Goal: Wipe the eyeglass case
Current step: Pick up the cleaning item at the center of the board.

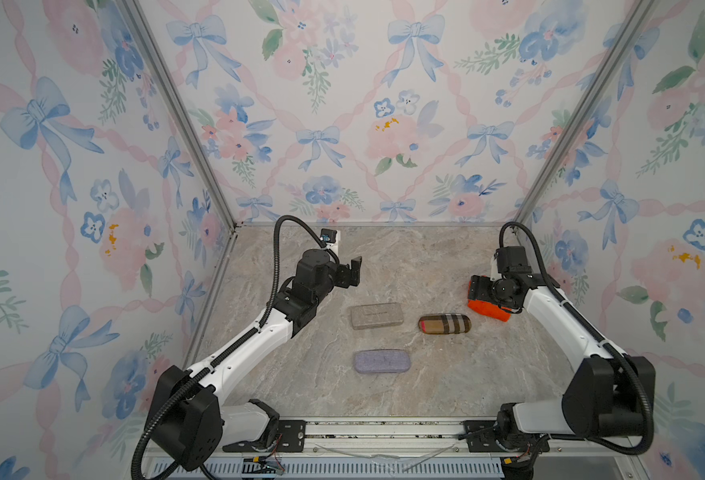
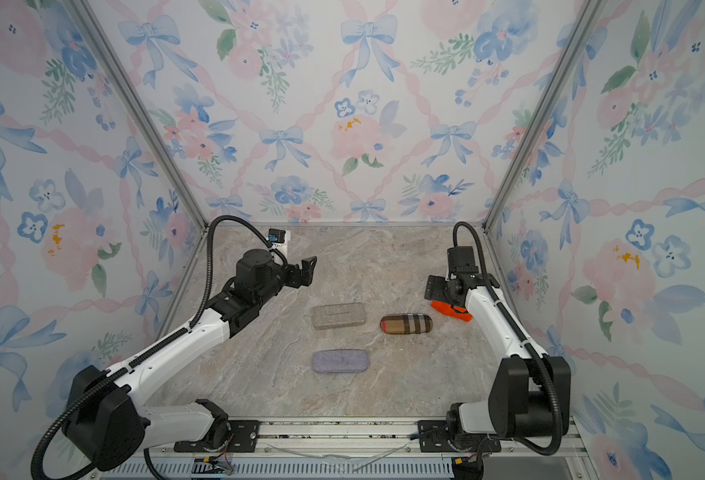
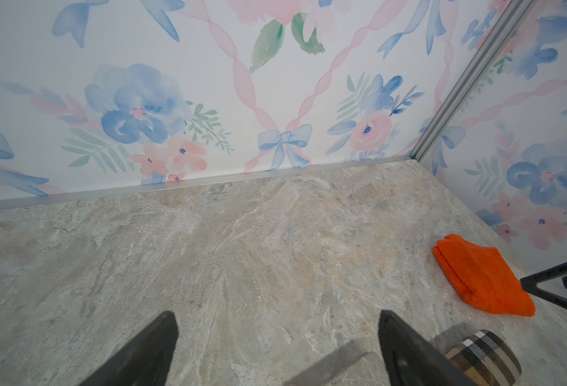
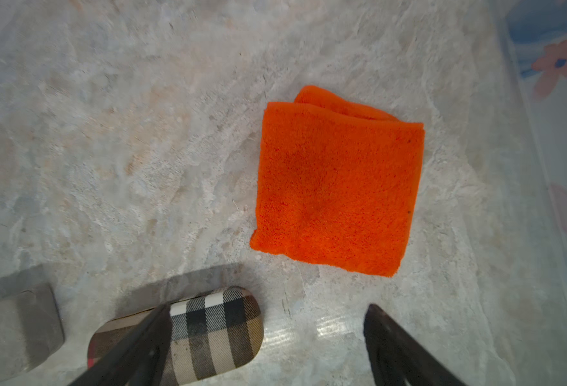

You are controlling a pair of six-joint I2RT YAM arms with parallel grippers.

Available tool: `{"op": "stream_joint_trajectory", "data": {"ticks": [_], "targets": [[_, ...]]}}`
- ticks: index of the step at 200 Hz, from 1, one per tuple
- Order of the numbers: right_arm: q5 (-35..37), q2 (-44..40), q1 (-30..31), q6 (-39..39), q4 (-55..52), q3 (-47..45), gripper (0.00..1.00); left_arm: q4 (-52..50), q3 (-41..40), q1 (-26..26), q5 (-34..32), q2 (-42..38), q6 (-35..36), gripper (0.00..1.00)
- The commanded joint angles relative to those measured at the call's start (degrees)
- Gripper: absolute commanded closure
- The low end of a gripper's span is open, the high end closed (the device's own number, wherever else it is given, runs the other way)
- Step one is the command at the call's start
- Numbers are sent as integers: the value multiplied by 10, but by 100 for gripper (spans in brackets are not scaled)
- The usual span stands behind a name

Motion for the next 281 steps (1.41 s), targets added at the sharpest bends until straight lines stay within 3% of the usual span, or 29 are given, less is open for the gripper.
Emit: {"op": "stream_joint_trajectory", "data": {"ticks": [1, 56, 74, 187, 253, 281], "targets": [[19, 71, 3, -2, -58, 59, 13, 39, 2, -13, 23, 17, 4, 5], [64, 181, 22, 13, -64, 109, 21, 24, 6, -59, 23, 24, 27, 6], [98, 219, 27, 14, -78, 136, 31, 28, -5, -70, 27, 20, 29, 7], [103, 289, 11, 18, -61, 127, 30, 18, 2, -81, 93, 40, 61, 11], [87, 290, -4, 13, -40, 101, 60, 20, -3, -86, 114, 33, 60, 12], [80, 279, -9, 9, -33, 89, 80, 10, 3, -99, 96, 47, 68, 13]]}}
